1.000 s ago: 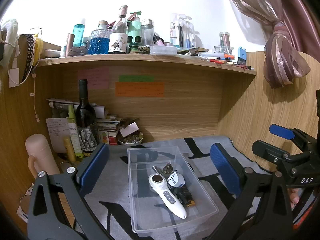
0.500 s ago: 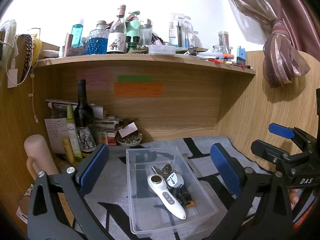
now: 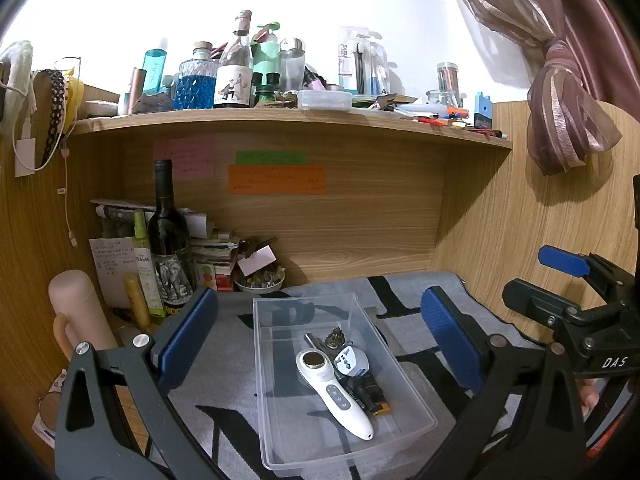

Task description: Organize rigid objects

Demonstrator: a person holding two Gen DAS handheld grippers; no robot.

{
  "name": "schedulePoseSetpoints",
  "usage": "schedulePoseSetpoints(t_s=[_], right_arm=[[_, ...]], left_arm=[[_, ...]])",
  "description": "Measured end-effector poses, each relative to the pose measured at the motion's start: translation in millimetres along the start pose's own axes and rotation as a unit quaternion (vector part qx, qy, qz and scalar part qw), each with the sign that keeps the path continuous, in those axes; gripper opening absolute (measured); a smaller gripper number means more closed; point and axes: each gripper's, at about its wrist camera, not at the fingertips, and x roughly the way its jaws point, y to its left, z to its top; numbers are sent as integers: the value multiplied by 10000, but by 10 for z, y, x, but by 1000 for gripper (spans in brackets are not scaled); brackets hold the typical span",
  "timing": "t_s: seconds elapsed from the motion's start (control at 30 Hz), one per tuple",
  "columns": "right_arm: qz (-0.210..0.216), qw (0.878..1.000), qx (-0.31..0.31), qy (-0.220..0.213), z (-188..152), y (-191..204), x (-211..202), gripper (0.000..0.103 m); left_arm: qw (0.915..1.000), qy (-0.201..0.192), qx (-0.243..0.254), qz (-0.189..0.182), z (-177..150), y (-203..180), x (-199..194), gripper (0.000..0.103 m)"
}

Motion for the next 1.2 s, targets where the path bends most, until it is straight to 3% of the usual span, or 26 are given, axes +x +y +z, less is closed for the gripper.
schedulePoseSetpoints(t_s=[1.2], right_arm=[[27,10000,-47,37,-24,-13,50,103]], left_arm=[[9998,43,-141,-163,-18,105,49,103]])
